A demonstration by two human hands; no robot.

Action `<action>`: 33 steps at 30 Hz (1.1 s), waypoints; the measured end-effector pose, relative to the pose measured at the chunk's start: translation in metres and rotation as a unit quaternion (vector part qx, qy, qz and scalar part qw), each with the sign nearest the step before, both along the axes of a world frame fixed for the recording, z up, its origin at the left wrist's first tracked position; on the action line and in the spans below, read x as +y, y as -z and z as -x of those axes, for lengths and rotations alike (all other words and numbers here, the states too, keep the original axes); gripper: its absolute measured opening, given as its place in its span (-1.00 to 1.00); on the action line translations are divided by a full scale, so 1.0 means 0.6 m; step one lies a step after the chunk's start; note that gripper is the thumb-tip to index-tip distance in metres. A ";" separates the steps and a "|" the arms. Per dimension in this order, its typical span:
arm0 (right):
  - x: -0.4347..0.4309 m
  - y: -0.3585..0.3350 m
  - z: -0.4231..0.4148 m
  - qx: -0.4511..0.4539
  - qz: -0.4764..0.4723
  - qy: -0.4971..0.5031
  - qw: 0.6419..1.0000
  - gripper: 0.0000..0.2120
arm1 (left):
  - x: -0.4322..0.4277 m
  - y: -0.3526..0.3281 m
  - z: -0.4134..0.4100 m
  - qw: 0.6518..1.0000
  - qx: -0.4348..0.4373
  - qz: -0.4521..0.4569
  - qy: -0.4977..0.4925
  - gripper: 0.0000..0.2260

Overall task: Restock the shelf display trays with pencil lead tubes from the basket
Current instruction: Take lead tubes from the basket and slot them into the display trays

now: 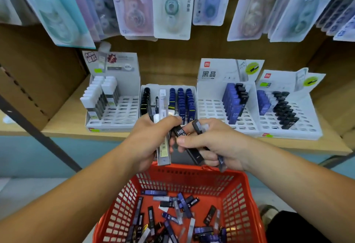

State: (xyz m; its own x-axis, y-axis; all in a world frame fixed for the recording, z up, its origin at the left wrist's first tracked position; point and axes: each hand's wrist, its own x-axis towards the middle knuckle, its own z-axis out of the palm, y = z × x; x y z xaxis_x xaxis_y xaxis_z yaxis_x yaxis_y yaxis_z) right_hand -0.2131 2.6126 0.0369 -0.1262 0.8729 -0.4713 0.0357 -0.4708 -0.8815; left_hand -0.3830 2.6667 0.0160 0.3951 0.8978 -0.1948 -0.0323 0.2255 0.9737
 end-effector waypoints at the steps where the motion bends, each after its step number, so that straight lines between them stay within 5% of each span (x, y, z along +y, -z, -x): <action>1: 0.002 0.001 -0.003 -0.004 -0.002 0.006 1.000 -0.73 | 0.004 0.000 -0.003 1.000 -0.002 -0.004 0.000 -0.85; 9: -0.003 -0.018 -0.088 -0.096 -0.053 0.023 0.994 -0.89 | 0.012 0.002 -0.055 0.999 0.027 -0.029 0.017 -0.67; 19: 0.008 -0.012 -0.256 -0.169 -0.179 0.285 0.926 -0.93 | -0.010 0.013 -0.180 0.996 0.084 0.007 0.042 -0.77; 27: 0.030 0.019 -0.288 -0.318 -0.231 0.213 0.894 -0.79 | -0.012 0.014 -0.216 0.995 0.073 0.054 0.053 -0.71; 33: 0.037 0.029 -0.301 -0.350 -0.240 0.182 0.887 -0.76 | -0.004 0.020 -0.207 0.994 0.068 0.066 0.049 -0.71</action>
State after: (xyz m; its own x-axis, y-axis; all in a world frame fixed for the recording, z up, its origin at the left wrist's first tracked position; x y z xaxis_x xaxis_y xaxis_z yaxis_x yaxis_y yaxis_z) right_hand -0.0325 2.6346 0.0197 0.3820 0.9170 0.1144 0.5754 -0.1391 -0.8059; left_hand -0.2586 2.6642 0.0037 0.4412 0.8197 -0.3653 0.1254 0.3467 0.9295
